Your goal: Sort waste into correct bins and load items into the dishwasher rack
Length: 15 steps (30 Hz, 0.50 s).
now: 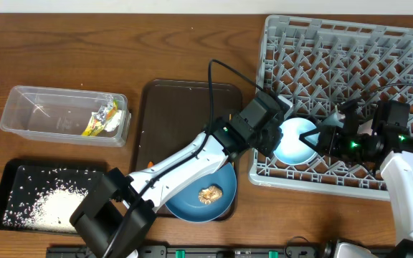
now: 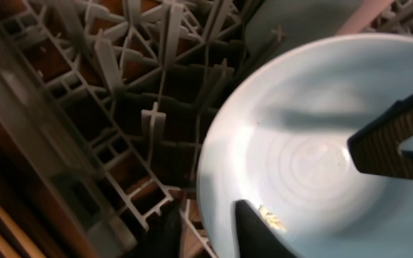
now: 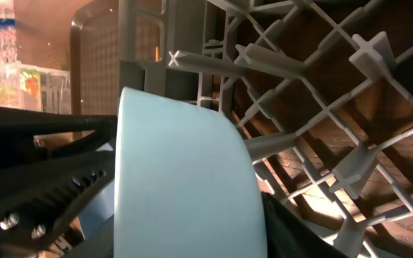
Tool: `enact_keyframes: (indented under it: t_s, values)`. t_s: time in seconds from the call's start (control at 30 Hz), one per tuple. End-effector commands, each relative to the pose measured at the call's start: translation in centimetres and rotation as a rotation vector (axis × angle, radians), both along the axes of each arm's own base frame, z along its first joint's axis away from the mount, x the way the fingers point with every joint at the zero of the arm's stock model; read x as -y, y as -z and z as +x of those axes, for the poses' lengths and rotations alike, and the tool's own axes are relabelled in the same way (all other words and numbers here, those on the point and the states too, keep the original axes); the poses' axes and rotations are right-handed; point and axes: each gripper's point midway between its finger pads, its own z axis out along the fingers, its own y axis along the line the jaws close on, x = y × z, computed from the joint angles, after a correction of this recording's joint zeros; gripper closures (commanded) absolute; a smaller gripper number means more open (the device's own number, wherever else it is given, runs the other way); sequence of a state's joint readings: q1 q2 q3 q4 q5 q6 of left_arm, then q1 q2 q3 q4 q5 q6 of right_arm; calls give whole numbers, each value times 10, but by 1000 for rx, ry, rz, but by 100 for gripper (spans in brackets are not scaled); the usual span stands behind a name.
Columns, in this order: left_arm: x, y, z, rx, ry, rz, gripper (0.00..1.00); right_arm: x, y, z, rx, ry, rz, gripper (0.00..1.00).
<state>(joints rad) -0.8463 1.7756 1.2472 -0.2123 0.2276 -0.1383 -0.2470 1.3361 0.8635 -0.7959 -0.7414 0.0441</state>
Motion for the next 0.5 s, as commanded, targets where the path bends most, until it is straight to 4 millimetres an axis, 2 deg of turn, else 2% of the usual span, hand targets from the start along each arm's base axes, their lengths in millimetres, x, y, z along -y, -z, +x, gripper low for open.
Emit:
enact_keyframes:
  t_s: [0.0, 0.27, 0.33, 0.47]
  values:
    - [-1, 1, 7, 14, -9, 8, 67, -4, -17, 1, 60, -19, 4, 57]
    - [-15, -17, 23, 40, -52, -19, 62, 3, -29, 0, 110, 4, -63, 59]
    - [-22, -27, 27, 51, -70, -30, 58, 6, -32, 0, 117, 19, -79, 60]
    - [-43, -52, 36, 76, -113, -53, 55, 7, -45, -2, 135, 26, -100, 62]
